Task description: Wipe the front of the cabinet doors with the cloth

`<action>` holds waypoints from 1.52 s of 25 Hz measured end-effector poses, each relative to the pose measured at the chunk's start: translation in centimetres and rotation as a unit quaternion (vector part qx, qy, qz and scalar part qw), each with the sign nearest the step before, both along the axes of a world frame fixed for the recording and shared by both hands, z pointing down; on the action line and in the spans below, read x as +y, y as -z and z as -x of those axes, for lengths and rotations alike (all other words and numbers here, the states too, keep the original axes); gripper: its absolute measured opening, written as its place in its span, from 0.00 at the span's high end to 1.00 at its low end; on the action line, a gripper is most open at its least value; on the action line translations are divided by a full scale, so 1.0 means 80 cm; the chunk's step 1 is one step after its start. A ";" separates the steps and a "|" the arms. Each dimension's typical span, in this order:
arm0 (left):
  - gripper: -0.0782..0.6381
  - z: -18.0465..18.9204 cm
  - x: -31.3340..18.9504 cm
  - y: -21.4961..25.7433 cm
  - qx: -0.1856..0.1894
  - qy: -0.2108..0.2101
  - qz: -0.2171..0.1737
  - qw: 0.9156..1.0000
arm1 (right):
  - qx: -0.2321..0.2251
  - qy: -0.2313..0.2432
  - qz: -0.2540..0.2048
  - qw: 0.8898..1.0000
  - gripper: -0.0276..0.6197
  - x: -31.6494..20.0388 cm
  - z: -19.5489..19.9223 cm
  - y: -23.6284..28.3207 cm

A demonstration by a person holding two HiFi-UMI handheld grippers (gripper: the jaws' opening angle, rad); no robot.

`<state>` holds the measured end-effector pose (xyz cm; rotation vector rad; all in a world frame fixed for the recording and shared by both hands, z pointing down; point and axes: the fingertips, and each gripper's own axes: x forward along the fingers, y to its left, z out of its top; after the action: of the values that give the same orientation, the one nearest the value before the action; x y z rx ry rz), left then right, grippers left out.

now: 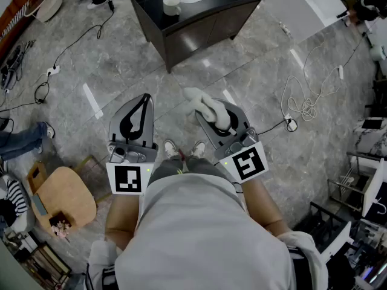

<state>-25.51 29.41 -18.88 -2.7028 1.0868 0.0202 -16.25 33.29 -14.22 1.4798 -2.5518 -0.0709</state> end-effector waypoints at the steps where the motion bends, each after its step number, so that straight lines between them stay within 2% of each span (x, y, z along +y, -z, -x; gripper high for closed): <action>1: 0.87 -0.005 0.003 -0.001 -0.003 -0.002 0.000 1.000 | -0.001 -0.001 0.001 1.000 0.75 0.002 -0.004 0.000; 6: 0.87 -0.022 0.016 -0.003 -0.019 -0.009 -0.004 1.000 | -0.001 -0.002 0.003 1.000 0.75 0.009 -0.021 -0.002; 11: 0.87 -0.022 0.017 -0.005 -0.021 0.005 -0.001 1.000 | 0.000 0.008 -0.005 1.000 0.75 0.011 -0.024 -0.001; 14: 0.87 -0.027 0.016 -0.004 -0.024 0.013 -0.001 1.000 | -0.015 0.014 -0.005 1.000 0.75 0.010 -0.030 0.001; 18: 0.87 -0.040 0.016 -0.007 -0.031 0.027 0.000 0.999 | -0.013 0.032 0.002 0.999 0.75 0.011 -0.046 -0.006; 22: 0.87 -0.057 0.025 -0.019 -0.055 0.041 0.003 0.998 | -0.016 0.054 0.010 0.998 0.75 0.021 -0.064 -0.019; 27: 0.87 -0.065 0.021 -0.035 -0.054 0.059 0.017 0.997 | -0.005 0.076 0.024 0.997 0.75 0.017 -0.070 -0.043; 32: 0.87 -0.088 -0.010 -0.046 -0.046 0.047 0.018 0.998 | -0.001 0.075 0.028 0.997 0.75 -0.008 -0.081 -0.053; 38: 0.87 -0.108 -0.081 -0.066 -0.041 0.026 0.033 0.998 | 0.020 0.058 0.045 0.997 0.75 -0.067 -0.103 -0.061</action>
<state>-16.86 22.94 -13.63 -2.7059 1.1515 -0.1374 -7.99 27.97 -9.34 1.2843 -2.5707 -0.0031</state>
